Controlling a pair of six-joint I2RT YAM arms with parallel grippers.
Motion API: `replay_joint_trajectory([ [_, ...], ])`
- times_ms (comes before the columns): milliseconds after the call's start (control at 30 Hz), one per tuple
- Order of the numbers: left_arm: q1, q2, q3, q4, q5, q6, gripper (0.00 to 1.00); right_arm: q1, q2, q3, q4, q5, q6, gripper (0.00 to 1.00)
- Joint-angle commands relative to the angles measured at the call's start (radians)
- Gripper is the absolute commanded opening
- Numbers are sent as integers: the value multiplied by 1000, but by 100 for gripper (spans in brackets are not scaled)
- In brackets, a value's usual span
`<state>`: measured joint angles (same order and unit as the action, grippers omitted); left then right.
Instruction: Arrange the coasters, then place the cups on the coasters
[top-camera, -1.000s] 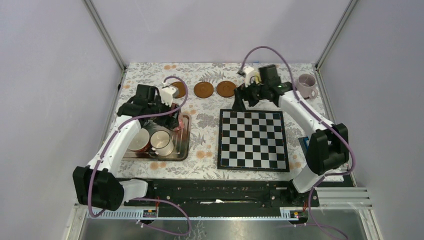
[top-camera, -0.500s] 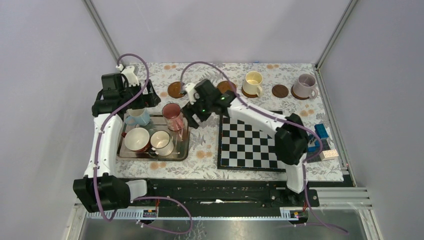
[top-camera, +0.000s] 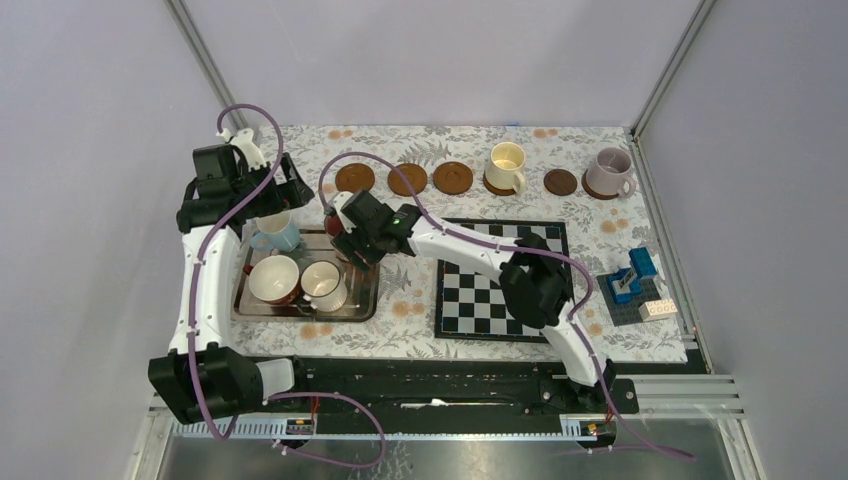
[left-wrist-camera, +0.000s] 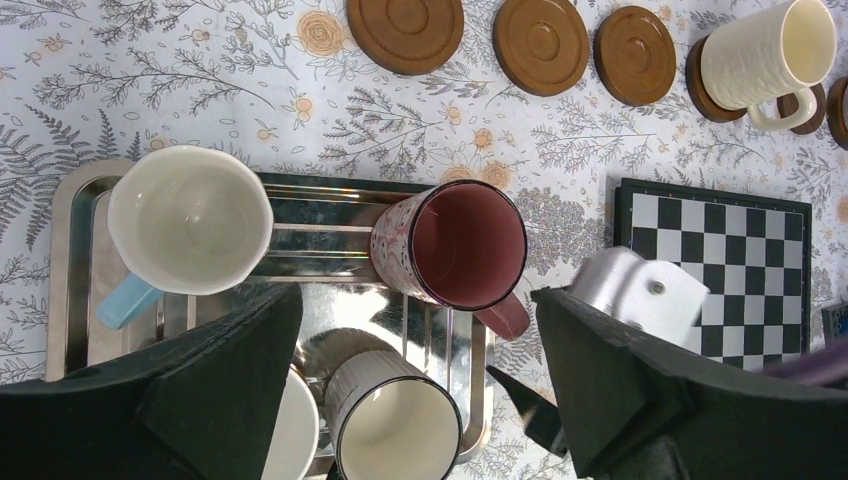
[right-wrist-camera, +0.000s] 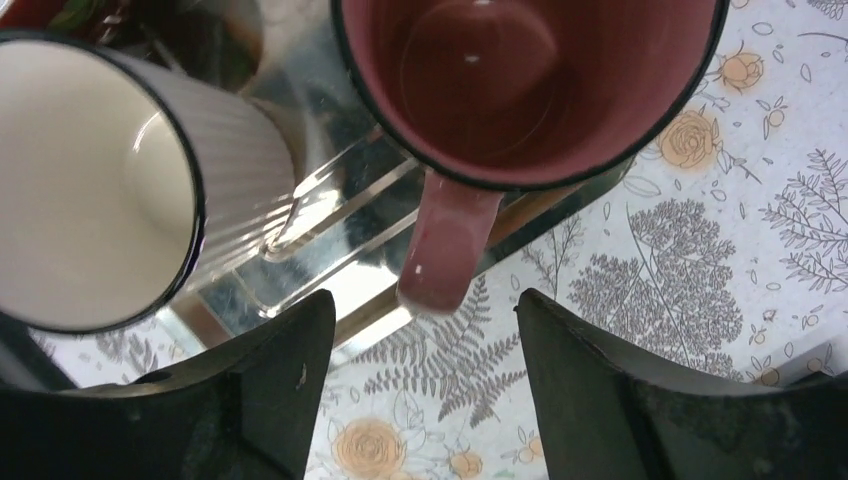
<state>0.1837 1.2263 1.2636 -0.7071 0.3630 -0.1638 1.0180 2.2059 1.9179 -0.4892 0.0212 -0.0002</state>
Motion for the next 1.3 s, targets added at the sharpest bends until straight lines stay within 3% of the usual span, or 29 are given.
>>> replay_joint_trajectory([
  [0,6,-43,33,56,0,-17,95,7,57,94,-3,80,41,71],
  [200,9,-69,14,73,-13,-15,96,7,106,118,29,105,33,59],
  [367,11,-73,2,78,-12,-14,96,8,83,44,129,133,10,52],
  [567,11,-68,-1,83,3,-17,97,7,41,-74,237,135,-33,49],
  [733,13,-60,2,84,9,-22,97,2,31,-94,260,141,-45,36],
  [833,13,-60,-2,85,8,-22,97,-8,16,-98,269,131,-42,38],
  [900,12,-56,-3,86,12,-24,98,-13,7,-101,280,116,-43,48],
  [967,13,-54,0,86,14,-25,98,-13,9,-90,279,103,-47,52],
  [1267,13,-56,-3,86,11,-25,98,-13,19,-69,286,104,-50,46],
])
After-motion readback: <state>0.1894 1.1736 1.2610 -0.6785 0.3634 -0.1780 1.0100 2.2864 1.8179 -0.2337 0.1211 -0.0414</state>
